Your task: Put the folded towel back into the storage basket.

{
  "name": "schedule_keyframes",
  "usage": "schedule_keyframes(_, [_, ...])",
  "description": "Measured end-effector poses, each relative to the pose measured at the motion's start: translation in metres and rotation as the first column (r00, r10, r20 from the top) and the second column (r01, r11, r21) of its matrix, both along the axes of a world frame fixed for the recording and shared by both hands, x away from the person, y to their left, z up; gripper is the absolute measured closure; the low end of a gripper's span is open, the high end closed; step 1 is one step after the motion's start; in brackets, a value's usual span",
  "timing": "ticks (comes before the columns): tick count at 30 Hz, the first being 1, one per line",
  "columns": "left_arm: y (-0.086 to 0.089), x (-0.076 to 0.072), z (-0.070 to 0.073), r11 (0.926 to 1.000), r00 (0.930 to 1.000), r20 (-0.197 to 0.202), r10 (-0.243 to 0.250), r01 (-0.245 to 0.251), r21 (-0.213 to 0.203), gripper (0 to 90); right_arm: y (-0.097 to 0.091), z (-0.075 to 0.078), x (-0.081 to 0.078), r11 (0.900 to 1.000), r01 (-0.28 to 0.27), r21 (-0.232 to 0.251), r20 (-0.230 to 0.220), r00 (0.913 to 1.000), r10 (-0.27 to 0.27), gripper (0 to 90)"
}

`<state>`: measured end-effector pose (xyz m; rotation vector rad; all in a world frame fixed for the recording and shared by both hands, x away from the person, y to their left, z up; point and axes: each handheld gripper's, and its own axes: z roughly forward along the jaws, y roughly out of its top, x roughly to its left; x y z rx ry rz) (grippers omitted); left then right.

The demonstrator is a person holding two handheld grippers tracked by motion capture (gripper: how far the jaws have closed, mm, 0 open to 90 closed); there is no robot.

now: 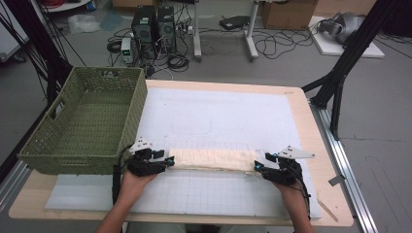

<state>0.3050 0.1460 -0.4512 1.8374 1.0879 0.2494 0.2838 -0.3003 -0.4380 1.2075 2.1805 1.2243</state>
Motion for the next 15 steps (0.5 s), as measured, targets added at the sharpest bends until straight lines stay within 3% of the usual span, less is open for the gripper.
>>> schedule_keyframes(6, [-0.005, 0.000, -0.002, 0.9984, 0.9993, -0.015, -0.034, 0.035, 0.044, 52.8, 0.009, -0.005, 0.002, 0.9979, -0.035, -0.055, -0.050, 0.9983, 0.032, 54.0])
schedule_keyframes(9, [-0.010, -0.003, -0.001, 0.9947, 0.9962, -0.009, -0.087, 0.087, 0.054, 73.7, 0.012, -0.008, 0.003, 0.9965, -0.046, -0.070, -0.086, 0.9955, 0.040, 64.9])
schedule_keyframes(15, [-0.013, -0.004, -0.001, 0.9938, 0.9961, -0.005, -0.089, 0.089, 0.066, 82.4, 0.017, -0.007, 0.002, 0.9945, -0.060, -0.086, -0.093, 0.9943, 0.052, 74.8])
